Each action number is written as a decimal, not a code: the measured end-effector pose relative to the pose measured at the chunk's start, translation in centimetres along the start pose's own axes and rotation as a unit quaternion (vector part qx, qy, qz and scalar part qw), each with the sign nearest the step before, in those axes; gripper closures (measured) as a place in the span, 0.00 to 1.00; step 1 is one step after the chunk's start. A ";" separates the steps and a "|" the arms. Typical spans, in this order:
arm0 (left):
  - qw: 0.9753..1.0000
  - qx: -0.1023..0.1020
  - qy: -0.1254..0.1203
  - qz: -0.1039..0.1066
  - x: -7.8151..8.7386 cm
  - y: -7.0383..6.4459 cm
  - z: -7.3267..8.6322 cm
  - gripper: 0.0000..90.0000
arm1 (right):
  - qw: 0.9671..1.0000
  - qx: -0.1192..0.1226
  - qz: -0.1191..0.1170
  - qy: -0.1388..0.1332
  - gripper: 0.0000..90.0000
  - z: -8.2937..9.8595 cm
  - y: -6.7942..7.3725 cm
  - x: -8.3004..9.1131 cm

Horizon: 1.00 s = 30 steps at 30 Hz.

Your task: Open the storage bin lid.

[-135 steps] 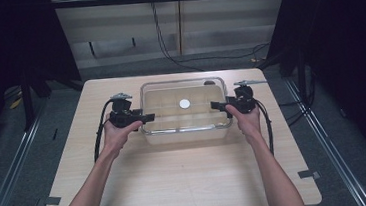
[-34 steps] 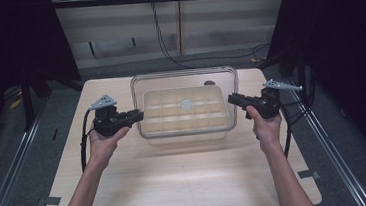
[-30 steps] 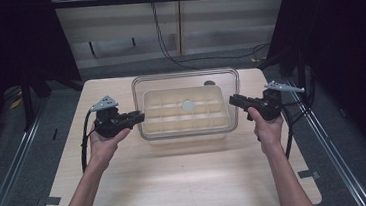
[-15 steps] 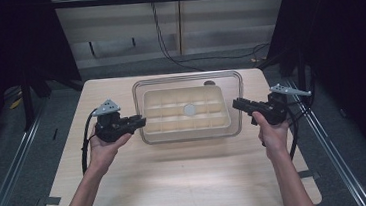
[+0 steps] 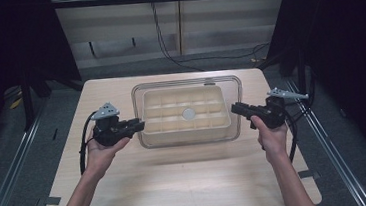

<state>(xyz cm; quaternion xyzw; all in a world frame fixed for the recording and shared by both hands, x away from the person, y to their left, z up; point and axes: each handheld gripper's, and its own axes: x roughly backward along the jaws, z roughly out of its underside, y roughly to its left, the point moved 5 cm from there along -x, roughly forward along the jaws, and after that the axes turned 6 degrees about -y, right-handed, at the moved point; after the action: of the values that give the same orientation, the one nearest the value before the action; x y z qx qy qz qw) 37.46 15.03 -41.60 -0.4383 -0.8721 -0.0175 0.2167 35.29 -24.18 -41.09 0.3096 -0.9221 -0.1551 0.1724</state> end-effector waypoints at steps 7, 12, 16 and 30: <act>1.000 -0.006 0.008 0.003 0.7 -0.3 0.9 0.82 | 1.000 0.015 -0.003 0.015 0.78 0.5 1.0 0.6; 1.000 -0.003 0.013 0.008 1.2 -0.5 1.5 0.82 | 0.999 0.014 -0.012 0.026 0.78 1.3 1.3 0.7; 1.000 -0.004 0.020 0.002 1.3 -0.6 2.0 0.82 | 0.999 0.011 -0.011 0.031 0.78 2.0 1.5 0.8; 0.999 -0.013 0.035 0.010 1.9 -1.9 3.0 0.82 | 0.999 0.012 -0.010 0.042 0.78 2.9 2.1 1.9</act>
<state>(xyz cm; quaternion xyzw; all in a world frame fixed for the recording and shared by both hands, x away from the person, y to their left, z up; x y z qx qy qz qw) 33.90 16.00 -43.28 -0.4490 -0.8592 -0.0423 0.2416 31.55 -23.28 -42.44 0.3271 -0.9128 -0.1325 0.2056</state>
